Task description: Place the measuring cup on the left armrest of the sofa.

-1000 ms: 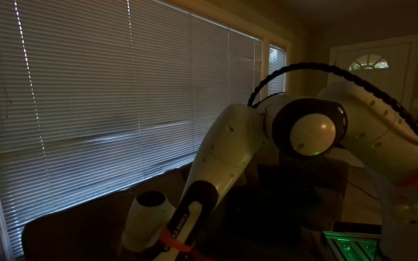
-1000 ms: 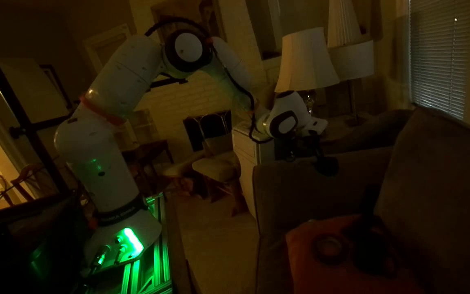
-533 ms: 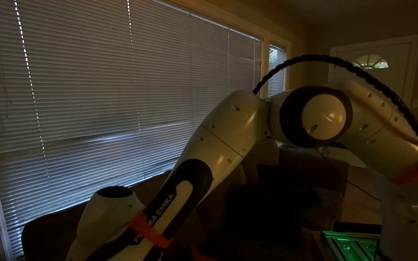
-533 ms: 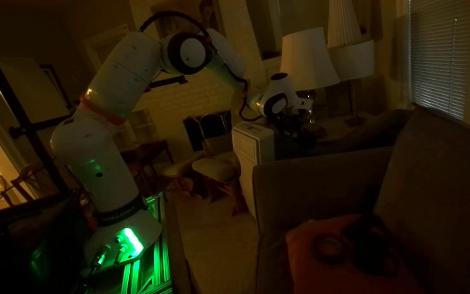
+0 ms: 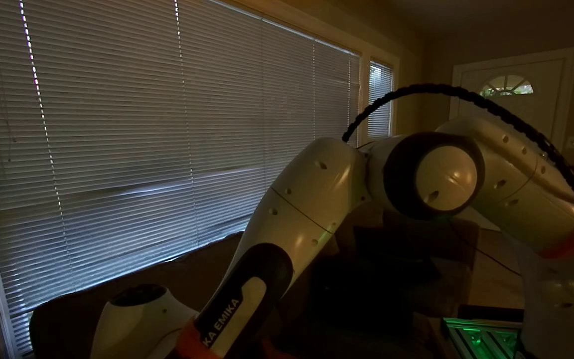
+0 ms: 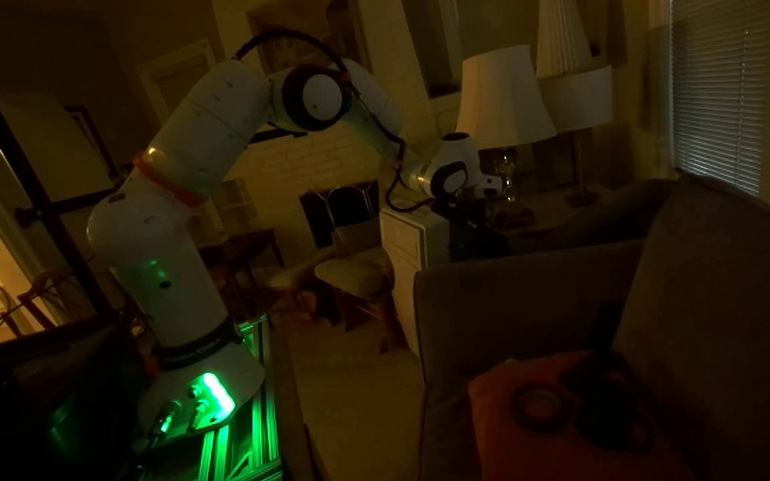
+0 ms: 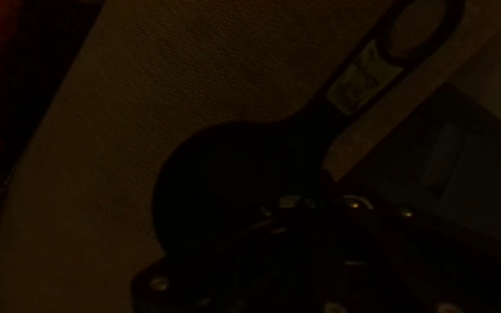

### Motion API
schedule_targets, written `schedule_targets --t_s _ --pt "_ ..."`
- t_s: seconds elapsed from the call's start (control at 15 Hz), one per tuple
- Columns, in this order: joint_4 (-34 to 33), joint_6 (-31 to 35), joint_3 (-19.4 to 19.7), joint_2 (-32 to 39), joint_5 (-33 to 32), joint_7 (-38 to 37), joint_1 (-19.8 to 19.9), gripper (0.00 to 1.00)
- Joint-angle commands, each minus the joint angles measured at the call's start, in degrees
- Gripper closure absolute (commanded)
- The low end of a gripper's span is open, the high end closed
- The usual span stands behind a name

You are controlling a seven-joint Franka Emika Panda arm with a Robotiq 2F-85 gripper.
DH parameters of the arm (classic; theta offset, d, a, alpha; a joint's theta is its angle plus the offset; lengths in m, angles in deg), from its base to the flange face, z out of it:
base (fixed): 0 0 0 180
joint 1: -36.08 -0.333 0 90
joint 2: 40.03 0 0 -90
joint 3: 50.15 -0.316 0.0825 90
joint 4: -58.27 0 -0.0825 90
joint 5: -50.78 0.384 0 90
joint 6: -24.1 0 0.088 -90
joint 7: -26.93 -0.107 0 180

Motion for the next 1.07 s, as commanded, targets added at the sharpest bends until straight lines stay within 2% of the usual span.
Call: schedule_targets --t_s 0.0,0.13,0.53,0.73,1.0 --pt "-0.31 -0.18 0.25 0.09 0.23 0.23 -0.25 0.96" --pt "-0.09 -0.63 1.52 -0.36 -0.63 -0.29 -1.01 0.99" --pt "-4.82 0.32 -0.08 4.28 -0.88 0.69 -3.51 0.99" --pt "-7.45 -2.64 -0.28 6.45 -2.38 2.57 -5.24 0.99" --pt "-11.23 -8.41 2.27 8.2 -7.35 5.03 -7.83 0.99"
